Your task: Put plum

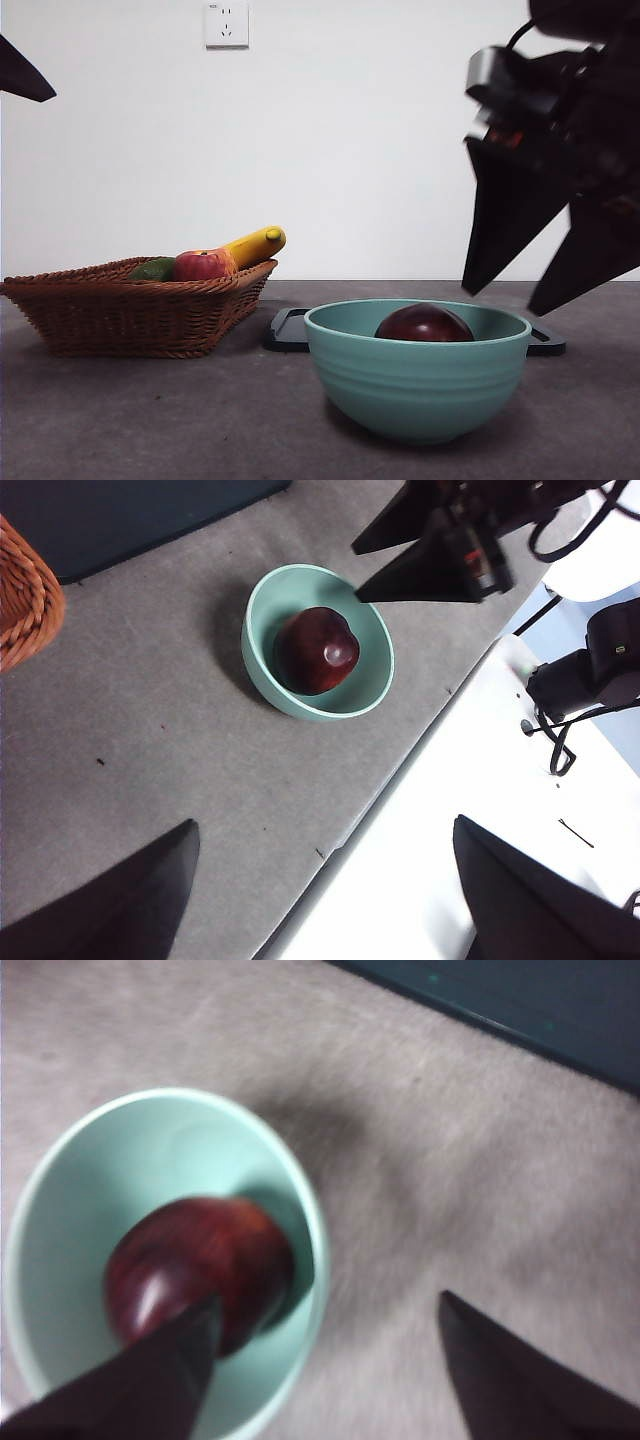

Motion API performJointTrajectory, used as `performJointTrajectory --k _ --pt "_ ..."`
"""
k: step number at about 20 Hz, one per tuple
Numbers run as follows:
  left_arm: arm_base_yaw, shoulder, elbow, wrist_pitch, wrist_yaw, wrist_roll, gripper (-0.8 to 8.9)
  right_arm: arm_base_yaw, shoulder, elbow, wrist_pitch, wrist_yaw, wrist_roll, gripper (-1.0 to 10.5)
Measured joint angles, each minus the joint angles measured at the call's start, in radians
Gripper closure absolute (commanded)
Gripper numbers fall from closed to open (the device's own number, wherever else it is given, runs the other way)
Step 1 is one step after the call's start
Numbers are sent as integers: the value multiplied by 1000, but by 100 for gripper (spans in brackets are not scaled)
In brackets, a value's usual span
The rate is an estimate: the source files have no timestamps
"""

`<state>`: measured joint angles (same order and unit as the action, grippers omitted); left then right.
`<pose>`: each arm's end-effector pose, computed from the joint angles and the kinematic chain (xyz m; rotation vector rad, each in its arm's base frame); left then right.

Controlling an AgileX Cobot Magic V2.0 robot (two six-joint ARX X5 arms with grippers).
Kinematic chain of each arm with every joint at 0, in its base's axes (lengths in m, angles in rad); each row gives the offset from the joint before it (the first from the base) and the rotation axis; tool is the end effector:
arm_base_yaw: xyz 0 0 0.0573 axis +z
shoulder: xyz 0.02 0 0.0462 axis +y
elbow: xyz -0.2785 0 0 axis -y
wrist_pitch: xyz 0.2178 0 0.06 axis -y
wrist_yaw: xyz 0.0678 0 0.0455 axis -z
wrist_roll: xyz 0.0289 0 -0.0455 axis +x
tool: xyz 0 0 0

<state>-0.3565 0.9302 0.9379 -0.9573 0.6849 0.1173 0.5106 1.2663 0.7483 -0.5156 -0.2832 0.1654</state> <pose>0.1092 -0.0602 0.3151 -0.0636 0.9187 -1.0136 0.1743 0.1069 0.2314 0.0222 1.1074 0.6306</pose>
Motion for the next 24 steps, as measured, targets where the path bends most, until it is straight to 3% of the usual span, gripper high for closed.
performJointTrajectory --k 10,17,24 --pt "0 0 0 1 0 0 411 67 117 0 87 74 24 935" --pt "0 0 0 3 0 0 411 76 113 19 77 69 44 935" --pt "0 0 0 3 0 0 411 20 113 209 39 74 49 935"
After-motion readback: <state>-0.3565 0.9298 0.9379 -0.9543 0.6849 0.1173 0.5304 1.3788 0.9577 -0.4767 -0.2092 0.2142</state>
